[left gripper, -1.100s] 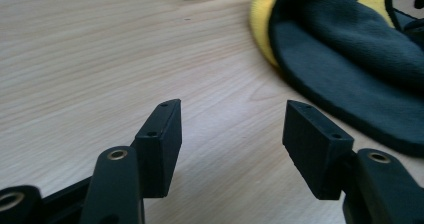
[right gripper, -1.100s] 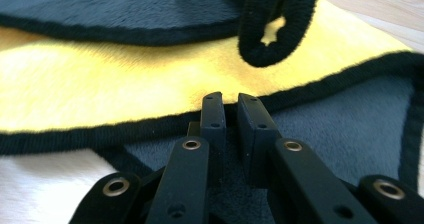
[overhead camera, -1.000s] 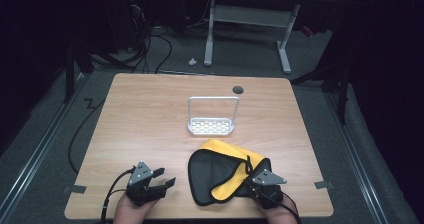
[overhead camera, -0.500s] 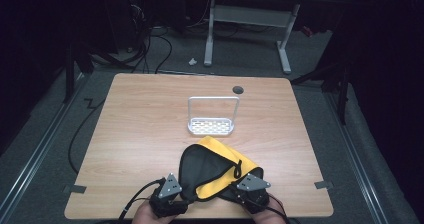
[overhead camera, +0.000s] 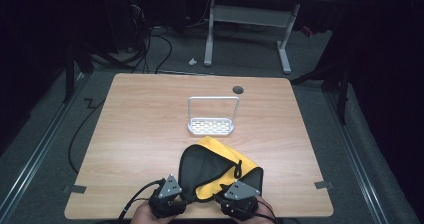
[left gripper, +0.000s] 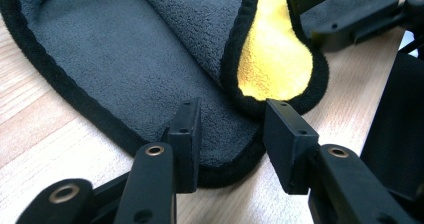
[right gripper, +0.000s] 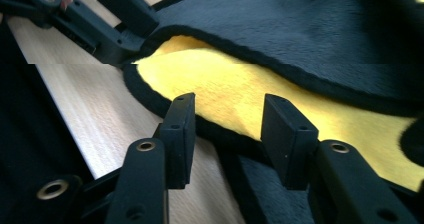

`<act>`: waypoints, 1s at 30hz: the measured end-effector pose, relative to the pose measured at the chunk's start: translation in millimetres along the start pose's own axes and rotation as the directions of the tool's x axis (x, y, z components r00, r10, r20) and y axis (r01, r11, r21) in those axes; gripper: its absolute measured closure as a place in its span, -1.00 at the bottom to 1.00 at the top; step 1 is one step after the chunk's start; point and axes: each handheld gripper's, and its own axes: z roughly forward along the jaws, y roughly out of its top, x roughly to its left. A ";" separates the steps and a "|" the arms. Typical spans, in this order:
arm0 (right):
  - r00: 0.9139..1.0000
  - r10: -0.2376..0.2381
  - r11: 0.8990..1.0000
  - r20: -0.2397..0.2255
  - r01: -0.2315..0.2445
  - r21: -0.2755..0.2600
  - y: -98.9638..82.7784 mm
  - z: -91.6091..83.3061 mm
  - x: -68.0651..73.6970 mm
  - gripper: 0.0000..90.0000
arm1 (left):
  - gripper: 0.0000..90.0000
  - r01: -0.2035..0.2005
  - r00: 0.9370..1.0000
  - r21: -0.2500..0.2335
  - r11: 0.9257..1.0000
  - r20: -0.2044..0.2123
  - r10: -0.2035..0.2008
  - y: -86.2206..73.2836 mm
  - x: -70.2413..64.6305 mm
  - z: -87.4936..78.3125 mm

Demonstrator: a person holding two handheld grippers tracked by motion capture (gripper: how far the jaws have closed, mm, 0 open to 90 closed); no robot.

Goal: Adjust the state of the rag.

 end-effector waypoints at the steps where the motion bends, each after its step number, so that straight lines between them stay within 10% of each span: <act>1: 1.000 -0.001 1.000 -0.015 0.001 -0.006 0.5 0.4 1.2 0.24 | 0.34 -0.002 1.000 0.002 1.000 0.002 0.002 -0.1 -0.2 -0.3; 12: 0.995 -0.095 0.995 -0.028 0.096 0.023 3.7 11.7 18.6 0.03 | 0.34 0.003 1.000 0.000 1.000 0.007 -0.003 -0.4 -0.7 0.3; 23: 0.997 -0.074 0.997 0.018 0.074 0.009 4.4 9.5 12.0 0.86 | 0.24 0.006 1.000 -0.002 1.000 0.020 -0.005 -0.8 -0.9 0.2; 30: 0.996 -0.048 0.998 0.073 0.050 -0.030 2.6 -5.1 1.3 0.88 | 0.35 0.002 1.000 0.010 1.000 0.002 -0.002 -1.6 3.2 -3.2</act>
